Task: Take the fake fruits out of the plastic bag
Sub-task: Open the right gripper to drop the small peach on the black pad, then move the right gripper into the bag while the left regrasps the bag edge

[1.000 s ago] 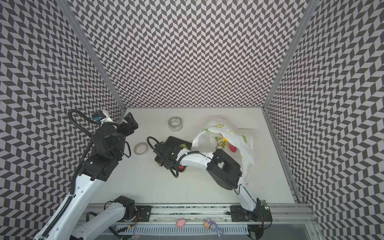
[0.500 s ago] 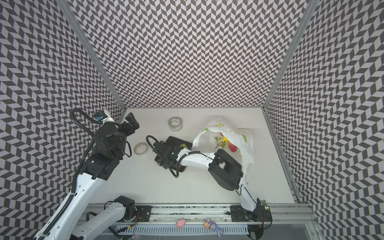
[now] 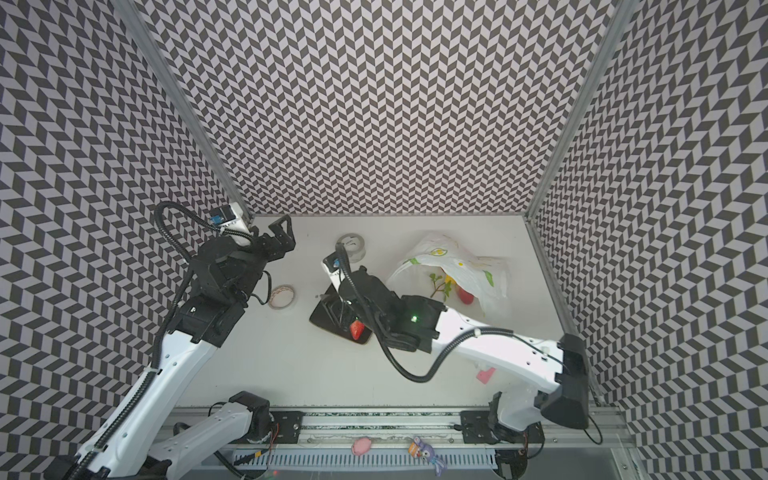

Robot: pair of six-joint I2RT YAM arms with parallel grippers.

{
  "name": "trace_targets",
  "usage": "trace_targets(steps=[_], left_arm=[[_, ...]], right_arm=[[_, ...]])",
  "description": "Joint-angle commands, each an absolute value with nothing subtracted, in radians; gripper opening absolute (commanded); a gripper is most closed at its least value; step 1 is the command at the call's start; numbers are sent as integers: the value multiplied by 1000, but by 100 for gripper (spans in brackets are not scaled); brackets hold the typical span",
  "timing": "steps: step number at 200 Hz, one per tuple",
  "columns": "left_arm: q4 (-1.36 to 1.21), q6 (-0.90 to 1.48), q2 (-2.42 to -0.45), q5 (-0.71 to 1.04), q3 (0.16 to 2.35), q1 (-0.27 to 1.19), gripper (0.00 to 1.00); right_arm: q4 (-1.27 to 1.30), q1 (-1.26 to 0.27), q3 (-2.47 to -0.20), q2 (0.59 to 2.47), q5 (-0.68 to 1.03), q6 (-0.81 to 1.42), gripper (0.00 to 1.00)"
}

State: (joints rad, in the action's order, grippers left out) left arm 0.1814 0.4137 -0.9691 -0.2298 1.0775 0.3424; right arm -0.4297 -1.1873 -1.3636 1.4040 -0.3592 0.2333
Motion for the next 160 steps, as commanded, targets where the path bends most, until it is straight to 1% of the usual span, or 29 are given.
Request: trace_targets(steps=[1, 16, 42, 68, 99, 143, 151, 160], left_arm=[[138, 359, -997, -45, 1073, 402, 96], [132, 341, -1017, -6, 1058, 482, 97], [124, 304, -1030, 66, 1020, 618, 98], [138, 314, -1046, 129, 980, 723, 99], [152, 331, -1082, 141, 942, 828, 100], [156, 330, -1181, 128, 952, 859, 100], [152, 331, -1199, 128, 952, 859, 98], [140, 333, -1218, 121, 952, 858, 93]], right_arm=[[-518, -1190, -1238, 1302, -465, 480, 51], [-590, -1190, -1165, 1246, -463, 604, 45], [-758, -1187, -1107, 1191, -499, 805, 36], [-834, -1178, -1032, 1151, -503, 918, 31], [-861, -1137, -932, 1141, -496, 919, 31], [-834, -970, -862, 1156, -489, 753, 31], [-814, -937, -851, 1158, -475, 726, 31], [-790, -897, -846, 1166, -461, 701, 31]])
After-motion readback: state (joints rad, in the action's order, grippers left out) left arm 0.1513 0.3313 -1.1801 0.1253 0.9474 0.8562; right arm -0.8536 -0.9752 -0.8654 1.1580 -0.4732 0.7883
